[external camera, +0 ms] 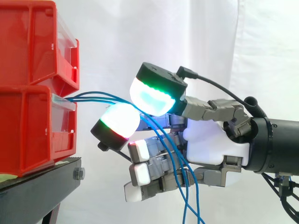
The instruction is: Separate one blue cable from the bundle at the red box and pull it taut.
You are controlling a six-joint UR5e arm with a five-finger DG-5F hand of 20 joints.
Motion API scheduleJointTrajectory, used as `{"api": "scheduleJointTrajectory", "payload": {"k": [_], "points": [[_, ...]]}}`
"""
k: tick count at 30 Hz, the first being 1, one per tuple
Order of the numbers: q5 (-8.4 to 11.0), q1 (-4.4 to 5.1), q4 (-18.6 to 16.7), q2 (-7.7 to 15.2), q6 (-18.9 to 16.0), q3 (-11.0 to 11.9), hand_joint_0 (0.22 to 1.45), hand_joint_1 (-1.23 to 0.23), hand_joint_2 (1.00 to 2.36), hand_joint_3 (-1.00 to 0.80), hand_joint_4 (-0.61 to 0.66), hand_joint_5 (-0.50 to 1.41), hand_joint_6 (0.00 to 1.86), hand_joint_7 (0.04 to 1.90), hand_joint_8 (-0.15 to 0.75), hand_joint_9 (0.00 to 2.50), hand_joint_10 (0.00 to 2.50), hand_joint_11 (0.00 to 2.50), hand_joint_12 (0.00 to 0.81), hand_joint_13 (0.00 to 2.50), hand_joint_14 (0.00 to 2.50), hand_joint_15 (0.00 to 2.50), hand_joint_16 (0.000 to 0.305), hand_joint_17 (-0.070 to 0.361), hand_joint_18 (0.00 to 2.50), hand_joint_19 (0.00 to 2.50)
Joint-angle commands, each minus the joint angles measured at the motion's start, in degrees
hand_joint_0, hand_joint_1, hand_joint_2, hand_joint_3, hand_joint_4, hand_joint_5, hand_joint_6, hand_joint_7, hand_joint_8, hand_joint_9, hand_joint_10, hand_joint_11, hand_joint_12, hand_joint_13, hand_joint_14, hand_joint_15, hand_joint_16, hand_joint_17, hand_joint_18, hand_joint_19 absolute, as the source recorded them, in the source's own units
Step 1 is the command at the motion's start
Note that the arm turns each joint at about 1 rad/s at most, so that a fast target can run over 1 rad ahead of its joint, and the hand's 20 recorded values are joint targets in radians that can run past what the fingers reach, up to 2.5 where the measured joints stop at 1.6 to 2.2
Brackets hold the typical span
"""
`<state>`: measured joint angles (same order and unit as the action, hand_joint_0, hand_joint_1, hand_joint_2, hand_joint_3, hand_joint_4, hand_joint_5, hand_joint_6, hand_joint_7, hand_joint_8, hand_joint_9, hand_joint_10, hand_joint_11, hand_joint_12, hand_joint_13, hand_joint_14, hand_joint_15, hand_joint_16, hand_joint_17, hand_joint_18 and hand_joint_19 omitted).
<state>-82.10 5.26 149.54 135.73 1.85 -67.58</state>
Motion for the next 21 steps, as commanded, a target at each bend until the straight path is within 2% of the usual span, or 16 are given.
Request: {"api": "scheduleJointTrajectory", "payload": {"k": [1, 4, 8, 9, 12, 15, 16, 18, 19, 21], "points": [[0.01, 0.02, 0.6, 0.1, 0.2, 0.0, 0.68, -0.83, 1.02, -0.32, 0.01, -0.15, 0.9, 0.94, 0.3, 0.99, 0.02, 0.85, 0.364, 0.95, 0.02, 0.56, 0.043, 0.096, 0.77, 0.53], [0.01, 0.02, 0.9, 0.0, 0.3, 0.0, 0.73, -0.88, 1.02, -0.32, -0.04, -0.15, 0.94, 0.95, 0.296, 1.03, 0.02, 0.95, 0.357, 0.96, 0.02, 0.59, 0.043, 0.096, 0.8, 0.54], [0.72, 0.02, 0.9, 0.1, 0.6, -0.3, 0.76, -0.92, 1.0, -0.5, -0.06, -0.15, 0.97, 0.89, 0.286, 1.09, 0.02, 1.09, 0.357, 0.99, 0.02, 0.62, 0.042, 0.096, 0.83, 0.56], [1.07, 0.1, 0.7, 0.1, 0.8, -0.6, 0.76, -0.92, 1.0, -0.5, -0.05, -0.15, 0.97, 0.9, 0.288, 1.1, 0.02, 1.11, 0.355, 0.99, 0.02, 0.63, 0.043, 0.096, 0.83, 0.56], [1.51, 0.28, 0.0, 0.1, 1.1, -1.6, 0.65, -0.92, 1.0, -0.5, 0.06, -0.14, 0.96, 0.89, 0.291, 1.15, 0.03, 1.15, 0.358, 1.01, 0.02, 0.65, 0.043, 0.097, 0.85, 0.59], [2.12, 0.54, -1.4, 0.0, 1.3, -1.9, 0.57, -0.89, 1.0, -0.5, 0.08, -0.13, 0.96, 0.87, 0.301, 1.18, 0.02, 1.15, 0.369, 1.03, 0.03, 0.66, 0.045, 0.102, 0.87, 0.61], [2.21, 0.63, -1.4, 0.0, 1.4, -2.0, 0.52, -0.84, 1.0, -0.5, 0.1, -0.13, 0.95, 0.87, 0.311, 1.2, 0.02, 1.15, 0.386, 1.04, 0.02, 0.65, 0.049, 0.11, 0.91, 0.62], [2.3, 0.72, -1.4, 0.0, 1.8, -2.0, 0.49, -0.79, 1.0, -0.5, 0.1, -0.13, 0.94, 0.87, 0.319, 1.21, 0.02, 1.13, 0.39, 1.06, 0.02, 0.66, 0.051, 0.114, 0.93, 0.62], [2.3, 0.72, -1.4, 0.0, 2.0, -2.0, 0.49, -0.65, 1.0, -0.5, 0.1, -0.12, 0.94, 0.88, 0.322, 1.22, 0.02, 1.12, 0.397, 1.06, 0.02, 0.65, 0.052, 0.117, 0.94, 0.64], [2.3, 0.72, -1.4, 0.1, 2.4, -2.0, 0.53, -0.49, 1.0, -0.5, 0.09, -0.12, 0.93, 0.91, 0.31, 1.23, 0.02, 1.1, 0.386, 1.06, 0.03, 0.66, 0.051, 0.114, 0.93, 0.66]]}}
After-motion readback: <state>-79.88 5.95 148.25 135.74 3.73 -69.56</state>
